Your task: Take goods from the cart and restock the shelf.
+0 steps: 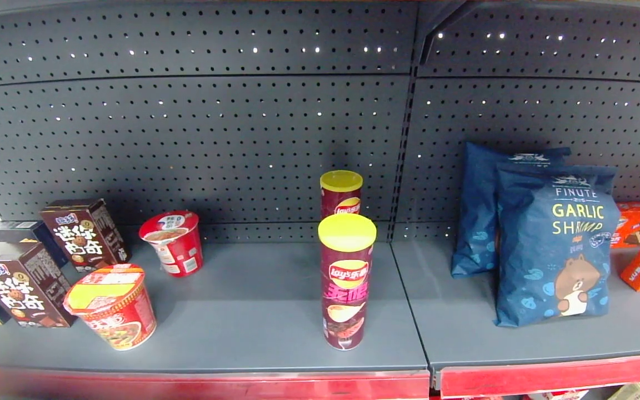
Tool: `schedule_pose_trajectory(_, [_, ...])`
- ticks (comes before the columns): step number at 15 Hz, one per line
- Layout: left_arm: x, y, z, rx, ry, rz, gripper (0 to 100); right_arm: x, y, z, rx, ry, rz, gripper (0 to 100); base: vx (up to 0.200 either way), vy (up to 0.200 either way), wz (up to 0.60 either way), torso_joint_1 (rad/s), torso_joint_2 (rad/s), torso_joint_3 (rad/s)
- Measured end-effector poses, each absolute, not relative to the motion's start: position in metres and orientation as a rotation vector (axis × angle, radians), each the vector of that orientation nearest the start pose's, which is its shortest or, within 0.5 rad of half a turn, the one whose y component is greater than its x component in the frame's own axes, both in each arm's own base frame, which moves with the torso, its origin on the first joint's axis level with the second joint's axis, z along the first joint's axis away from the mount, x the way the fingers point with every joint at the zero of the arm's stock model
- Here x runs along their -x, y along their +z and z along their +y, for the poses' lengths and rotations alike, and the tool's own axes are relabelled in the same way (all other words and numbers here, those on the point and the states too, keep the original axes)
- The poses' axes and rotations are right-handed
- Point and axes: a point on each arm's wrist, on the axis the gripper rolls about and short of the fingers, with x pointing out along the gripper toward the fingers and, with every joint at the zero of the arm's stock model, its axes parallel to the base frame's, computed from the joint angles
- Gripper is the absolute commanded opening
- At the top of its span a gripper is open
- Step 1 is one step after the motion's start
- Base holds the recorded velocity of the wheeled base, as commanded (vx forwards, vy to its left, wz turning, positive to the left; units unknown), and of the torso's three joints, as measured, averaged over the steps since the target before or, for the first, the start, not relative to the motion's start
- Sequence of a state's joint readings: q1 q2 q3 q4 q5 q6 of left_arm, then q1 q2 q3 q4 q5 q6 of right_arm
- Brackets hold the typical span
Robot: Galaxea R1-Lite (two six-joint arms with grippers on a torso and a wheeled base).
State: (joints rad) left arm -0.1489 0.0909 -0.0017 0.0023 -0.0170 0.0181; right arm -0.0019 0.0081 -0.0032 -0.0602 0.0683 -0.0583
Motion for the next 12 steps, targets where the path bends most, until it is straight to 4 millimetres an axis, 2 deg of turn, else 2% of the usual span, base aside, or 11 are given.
schedule_pose_trajectory(2, [0.0158,0.0775,0.002,-0.024,-0.167,0.09,100,0.0226,0.0827,0.0018,0.062,0.072,-0.057,100,0.0,0.0,0.0,0.0,0.0,0.0])
schedule_pose_trajectory(4, [0.0158,0.0775,0.002,-0.024,-0.168,0.089,100,0.0226,0.0826,0.0016,0.07,0.064,-0.057,100,0.0,0.0,0.6,0.002,0.0,0.005])
schedule_pose_trajectory(12, [0.0158,0.0774,0.0019,-0.025,-0.171,0.092,100,0.0226,0.0825,0.0021,0.071,0.085,-0.057,100,0.0,0.0,0.0,0.0,0.0,0.0])
